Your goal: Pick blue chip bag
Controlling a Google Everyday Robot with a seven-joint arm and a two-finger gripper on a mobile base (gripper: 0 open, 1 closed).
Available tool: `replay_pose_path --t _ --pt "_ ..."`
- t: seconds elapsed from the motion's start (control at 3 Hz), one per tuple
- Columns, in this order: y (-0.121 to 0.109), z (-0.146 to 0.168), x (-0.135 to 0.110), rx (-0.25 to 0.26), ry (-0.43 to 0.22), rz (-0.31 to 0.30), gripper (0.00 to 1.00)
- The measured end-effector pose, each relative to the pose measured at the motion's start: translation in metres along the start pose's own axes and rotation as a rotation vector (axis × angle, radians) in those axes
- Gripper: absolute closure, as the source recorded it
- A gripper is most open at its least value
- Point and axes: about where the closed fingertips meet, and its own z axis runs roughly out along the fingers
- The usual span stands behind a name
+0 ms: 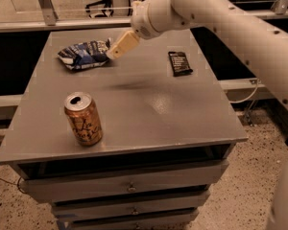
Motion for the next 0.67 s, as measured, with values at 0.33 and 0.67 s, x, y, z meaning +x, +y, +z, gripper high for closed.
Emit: replay_pose_path --t 0.33,0.67 --pt "-0.006 0.054 -0.012 -0.042 -0.061 0.034 0.00" --pt "0.002 0.099 -0.016 -0.101 -0.084 0.068 0.00"
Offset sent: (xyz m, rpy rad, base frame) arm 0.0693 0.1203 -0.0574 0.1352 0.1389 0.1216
